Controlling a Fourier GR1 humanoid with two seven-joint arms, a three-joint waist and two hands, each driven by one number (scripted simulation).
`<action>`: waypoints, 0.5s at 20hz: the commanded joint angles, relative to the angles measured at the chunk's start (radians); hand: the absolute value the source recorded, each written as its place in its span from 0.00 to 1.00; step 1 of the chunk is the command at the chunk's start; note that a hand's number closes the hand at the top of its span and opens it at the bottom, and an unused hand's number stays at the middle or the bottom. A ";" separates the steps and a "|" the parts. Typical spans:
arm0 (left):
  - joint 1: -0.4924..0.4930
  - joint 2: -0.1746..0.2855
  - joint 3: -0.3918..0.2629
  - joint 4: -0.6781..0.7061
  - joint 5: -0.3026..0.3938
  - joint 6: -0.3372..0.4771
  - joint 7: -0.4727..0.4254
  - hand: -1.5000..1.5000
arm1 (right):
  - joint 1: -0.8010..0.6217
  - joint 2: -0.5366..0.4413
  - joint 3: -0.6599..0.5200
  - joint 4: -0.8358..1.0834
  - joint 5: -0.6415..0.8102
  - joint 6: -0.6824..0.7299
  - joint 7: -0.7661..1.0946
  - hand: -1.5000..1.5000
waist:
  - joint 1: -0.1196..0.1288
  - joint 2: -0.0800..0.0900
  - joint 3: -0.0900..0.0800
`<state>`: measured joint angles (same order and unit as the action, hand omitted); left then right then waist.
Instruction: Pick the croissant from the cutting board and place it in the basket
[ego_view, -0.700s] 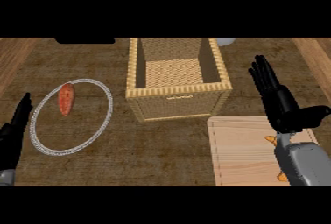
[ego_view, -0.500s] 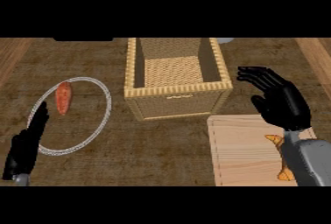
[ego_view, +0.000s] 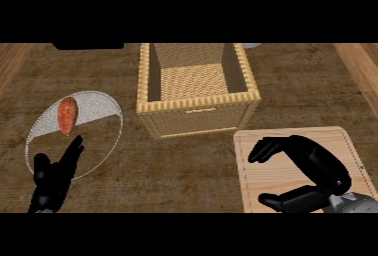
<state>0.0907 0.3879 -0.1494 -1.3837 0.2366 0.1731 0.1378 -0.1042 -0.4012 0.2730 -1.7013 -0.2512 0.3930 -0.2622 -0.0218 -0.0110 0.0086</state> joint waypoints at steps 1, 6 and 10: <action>0.070 -0.057 -0.046 0.011 0.005 0.004 0.033 0.50 | 0.108 -0.073 0.014 -0.120 0.160 -0.049 -0.019 0.00 | -0.002 0.003 -0.009; 0.064 -0.033 -0.031 -0.003 0.007 0.006 0.068 0.50 | 0.008 -0.313 -0.178 -0.165 0.371 -0.134 0.097 0.00 | -0.025 -0.003 -0.012; 0.086 -0.012 -0.007 0.008 0.026 -0.031 0.043 0.50 | 0.006 -0.481 -0.300 -0.252 0.377 -0.063 0.166 0.00 | -0.023 -0.001 -0.012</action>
<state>0.1280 0.3859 -0.1420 -1.4154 0.2495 0.1627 0.1630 -0.0910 -0.7307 0.0823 -1.8884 0.0774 0.2991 -0.1428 -0.0392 -0.0177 0.0060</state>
